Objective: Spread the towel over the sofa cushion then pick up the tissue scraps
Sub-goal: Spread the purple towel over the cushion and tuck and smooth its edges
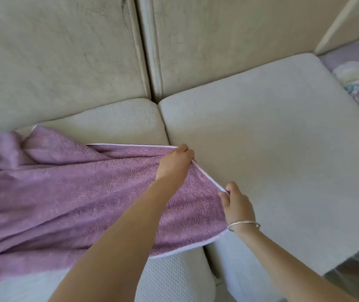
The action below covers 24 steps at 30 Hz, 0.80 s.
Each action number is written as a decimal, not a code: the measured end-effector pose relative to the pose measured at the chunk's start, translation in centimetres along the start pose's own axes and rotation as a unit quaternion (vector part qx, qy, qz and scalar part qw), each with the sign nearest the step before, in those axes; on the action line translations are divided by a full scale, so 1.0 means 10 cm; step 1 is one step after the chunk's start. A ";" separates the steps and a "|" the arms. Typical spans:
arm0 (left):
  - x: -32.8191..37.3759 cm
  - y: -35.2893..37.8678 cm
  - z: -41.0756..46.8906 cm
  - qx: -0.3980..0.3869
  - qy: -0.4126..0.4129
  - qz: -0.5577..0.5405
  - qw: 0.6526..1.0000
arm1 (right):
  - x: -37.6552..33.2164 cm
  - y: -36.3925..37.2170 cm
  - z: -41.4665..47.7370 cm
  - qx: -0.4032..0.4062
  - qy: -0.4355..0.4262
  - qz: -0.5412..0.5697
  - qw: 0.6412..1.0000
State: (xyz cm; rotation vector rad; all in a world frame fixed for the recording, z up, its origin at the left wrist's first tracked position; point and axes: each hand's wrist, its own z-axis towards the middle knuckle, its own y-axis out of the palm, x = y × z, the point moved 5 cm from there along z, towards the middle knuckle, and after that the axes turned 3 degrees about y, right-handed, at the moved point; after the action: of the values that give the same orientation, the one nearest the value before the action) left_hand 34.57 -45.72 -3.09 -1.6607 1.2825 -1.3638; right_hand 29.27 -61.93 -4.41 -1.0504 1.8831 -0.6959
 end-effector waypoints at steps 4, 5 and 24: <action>0.58 0.09 0.27 -0.001 0.026 -0.007 1.000 | 0.41 -0.42 0.12 0.017 0.021 -0.001 1.000; 0.70 0.10 0.32 -0.001 0.030 -0.012 0.999 | 0.48 -0.53 0.15 0.020 0.024 -0.005 1.000; 3.22 0.19 1.44 -0.015 0.189 -0.041 0.981 | 1.98 -2.43 0.66 0.156 0.181 -0.071 0.968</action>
State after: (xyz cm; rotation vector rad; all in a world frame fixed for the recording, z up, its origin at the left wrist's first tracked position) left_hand 47.50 -78.08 2.48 -1.5351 1.4604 -1.7827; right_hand 38.99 -91.53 3.19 -0.9015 1.9246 -1.2957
